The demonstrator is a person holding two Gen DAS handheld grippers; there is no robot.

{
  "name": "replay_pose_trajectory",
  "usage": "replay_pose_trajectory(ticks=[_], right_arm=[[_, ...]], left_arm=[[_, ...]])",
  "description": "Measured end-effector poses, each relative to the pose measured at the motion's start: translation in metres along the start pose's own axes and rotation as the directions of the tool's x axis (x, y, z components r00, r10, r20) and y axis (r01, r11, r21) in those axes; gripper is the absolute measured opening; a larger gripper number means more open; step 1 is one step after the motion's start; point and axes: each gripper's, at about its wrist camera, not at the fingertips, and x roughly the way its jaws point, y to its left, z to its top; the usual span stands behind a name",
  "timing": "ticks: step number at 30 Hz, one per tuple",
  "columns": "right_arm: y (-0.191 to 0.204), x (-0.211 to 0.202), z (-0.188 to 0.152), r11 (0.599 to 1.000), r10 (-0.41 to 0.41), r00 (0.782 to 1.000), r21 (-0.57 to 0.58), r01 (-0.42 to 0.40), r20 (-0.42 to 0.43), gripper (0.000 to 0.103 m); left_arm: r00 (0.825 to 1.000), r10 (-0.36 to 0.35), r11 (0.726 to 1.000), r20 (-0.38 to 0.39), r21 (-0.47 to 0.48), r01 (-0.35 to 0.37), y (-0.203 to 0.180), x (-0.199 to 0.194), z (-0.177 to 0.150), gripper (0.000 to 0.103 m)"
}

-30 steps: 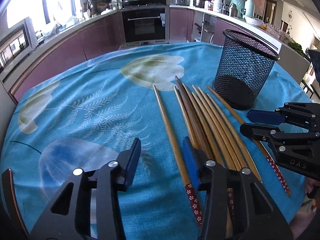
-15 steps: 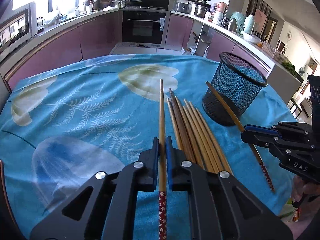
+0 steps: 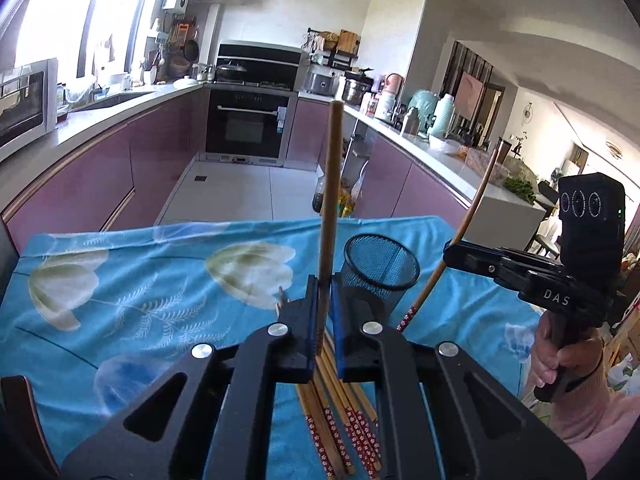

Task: Organize utensils
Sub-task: 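Lift both chopsticks upright and lower them into the black mesh cup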

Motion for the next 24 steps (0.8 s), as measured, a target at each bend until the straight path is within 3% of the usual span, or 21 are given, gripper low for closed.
replay_pose_trajectory(ticks=[7,15,20,24], right_arm=[[-0.005,-0.017,0.045,0.998,-0.023,0.995,-0.048,0.028,0.101,0.006],[-0.021,-0.015,0.073,0.995,-0.072,0.989,-0.056,0.08,0.125,0.006],[-0.03,-0.002,0.067,0.996,-0.082,0.993,-0.039,0.085,0.086,0.006],[-0.036,0.005,0.055,0.997,-0.08,0.995,-0.01,0.081,0.054,0.006]], left_arm=[[0.995,-0.049,0.999,0.092,0.013,0.048,-0.027,-0.011,0.05,0.007],[0.981,-0.117,0.992,0.155,0.055,0.11,-0.066,-0.008,0.096,0.001],[0.978,-0.142,0.99,0.154,0.043,0.137,-0.086,0.007,0.108,0.001],[0.99,-0.124,0.992,0.062,0.041,0.121,-0.093,0.035,0.095,0.001]])
